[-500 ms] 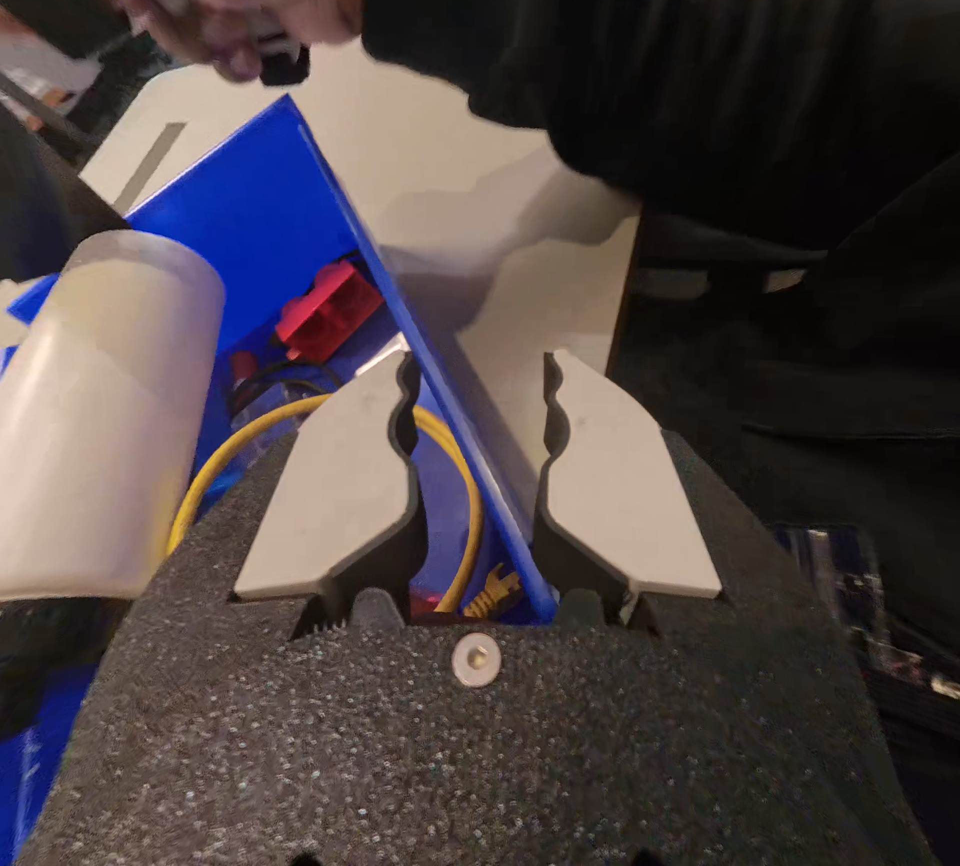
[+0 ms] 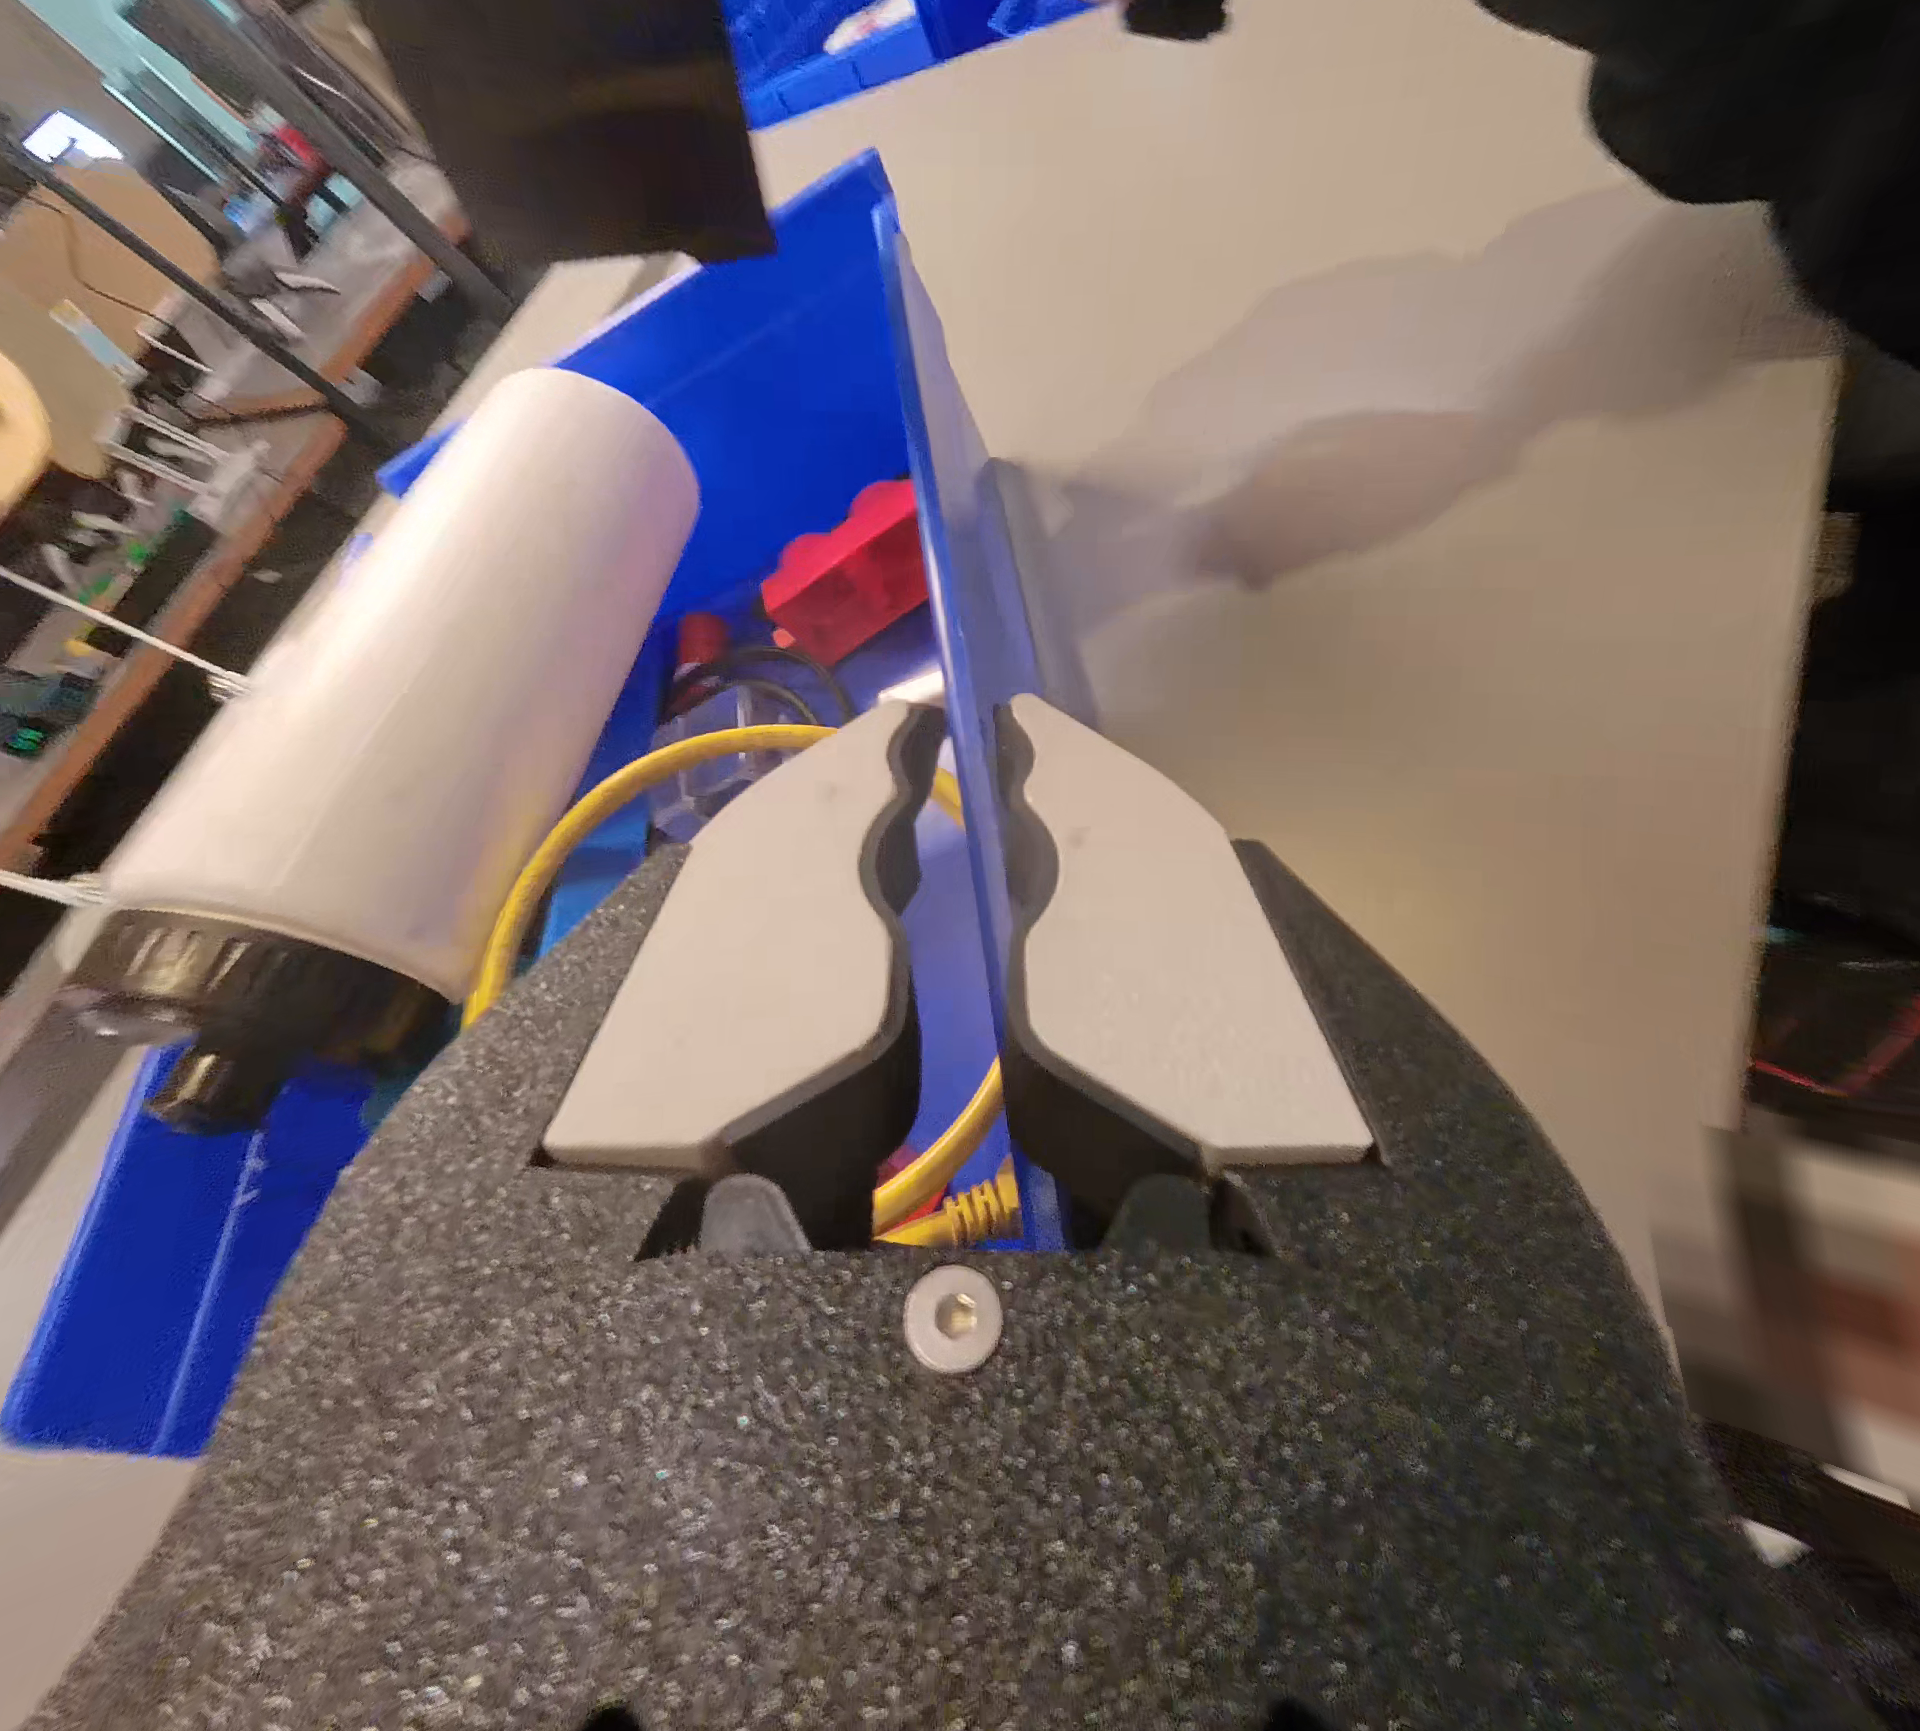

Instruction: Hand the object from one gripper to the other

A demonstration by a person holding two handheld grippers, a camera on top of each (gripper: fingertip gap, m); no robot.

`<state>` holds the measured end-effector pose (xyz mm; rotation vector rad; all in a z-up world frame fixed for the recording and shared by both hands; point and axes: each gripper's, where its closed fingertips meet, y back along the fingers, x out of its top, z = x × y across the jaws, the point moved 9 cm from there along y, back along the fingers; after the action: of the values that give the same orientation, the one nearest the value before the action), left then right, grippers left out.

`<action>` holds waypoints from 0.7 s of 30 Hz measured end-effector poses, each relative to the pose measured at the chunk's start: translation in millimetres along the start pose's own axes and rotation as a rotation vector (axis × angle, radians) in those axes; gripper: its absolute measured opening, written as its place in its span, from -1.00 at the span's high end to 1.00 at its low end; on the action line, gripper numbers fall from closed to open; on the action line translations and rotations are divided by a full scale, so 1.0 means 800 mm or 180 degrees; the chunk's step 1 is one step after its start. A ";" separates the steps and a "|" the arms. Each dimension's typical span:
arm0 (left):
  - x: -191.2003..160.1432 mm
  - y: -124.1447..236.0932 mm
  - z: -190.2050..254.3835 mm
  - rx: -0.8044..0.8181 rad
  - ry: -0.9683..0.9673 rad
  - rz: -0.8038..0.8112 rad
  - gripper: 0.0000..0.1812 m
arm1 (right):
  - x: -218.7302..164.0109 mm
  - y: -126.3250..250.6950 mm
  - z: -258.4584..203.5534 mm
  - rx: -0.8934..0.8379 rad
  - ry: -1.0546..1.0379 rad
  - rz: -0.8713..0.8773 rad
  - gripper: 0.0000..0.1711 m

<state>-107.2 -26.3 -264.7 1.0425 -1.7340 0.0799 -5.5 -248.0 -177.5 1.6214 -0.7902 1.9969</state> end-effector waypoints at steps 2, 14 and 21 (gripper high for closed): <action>-0.010 -0.006 -0.024 0.0237 0.0019 0.0045 0.72 | -0.004 -0.002 -0.003 0.0045 -0.0002 -0.0035 0.98; -0.036 0.028 -0.112 0.0381 0.1284 0.1232 0.30 | -0.005 -0.010 -0.035 0.0211 0.0326 -0.0022 0.98; -0.011 0.032 -0.113 0.0641 0.0910 0.1623 0.35 | -0.002 -0.008 -0.046 0.0185 0.0445 0.0027 0.98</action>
<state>-57.0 41.0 -222.0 0.6649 -1.7090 0.7044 -27.3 -218.7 -183.2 1.4924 -0.6940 2.1307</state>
